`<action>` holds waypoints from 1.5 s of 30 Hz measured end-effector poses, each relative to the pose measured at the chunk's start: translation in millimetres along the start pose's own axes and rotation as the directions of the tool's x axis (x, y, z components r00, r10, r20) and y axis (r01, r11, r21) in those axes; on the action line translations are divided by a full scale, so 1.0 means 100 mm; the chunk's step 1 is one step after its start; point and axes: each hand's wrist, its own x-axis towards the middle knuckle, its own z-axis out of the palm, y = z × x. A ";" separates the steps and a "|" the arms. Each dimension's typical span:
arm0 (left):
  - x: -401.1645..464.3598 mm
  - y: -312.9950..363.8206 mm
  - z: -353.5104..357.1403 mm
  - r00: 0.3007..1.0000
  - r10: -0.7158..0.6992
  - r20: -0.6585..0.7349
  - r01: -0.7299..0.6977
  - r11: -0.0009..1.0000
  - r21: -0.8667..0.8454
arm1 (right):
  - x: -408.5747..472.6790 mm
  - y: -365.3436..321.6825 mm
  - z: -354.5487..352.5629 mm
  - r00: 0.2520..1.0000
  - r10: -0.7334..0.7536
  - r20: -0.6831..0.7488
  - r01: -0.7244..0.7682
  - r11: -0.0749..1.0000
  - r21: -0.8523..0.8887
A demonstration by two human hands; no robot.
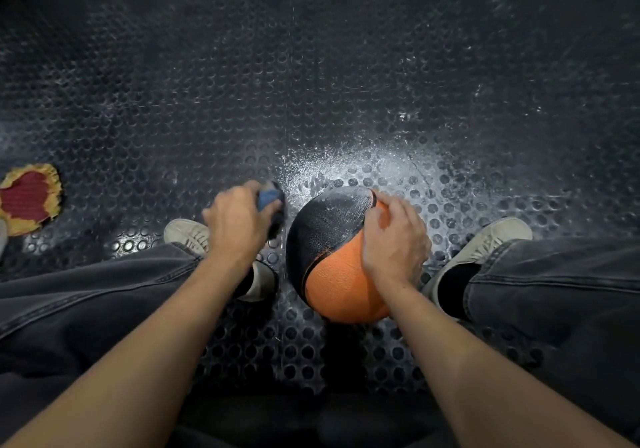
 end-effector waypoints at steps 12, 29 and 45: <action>-0.35 -0.15 0.49 0.895 0.298 0.331 0.014 0.725 -0.689 | 0.05 -0.03 -0.05 0.998 -0.005 0.059 0.006 1.000 -0.019; -0.37 0.08 0.33 0.608 0.789 0.089 -0.745 0.606 -0.277 | 0.18 -0.17 -0.16 0.991 0.101 0.085 -0.106 0.993 0.050; -0.48 0.26 0.30 0.565 0.808 0.166 -0.797 0.587 -0.141 | 0.39 -0.17 -0.24 0.979 0.027 0.203 -0.017 0.999 -0.051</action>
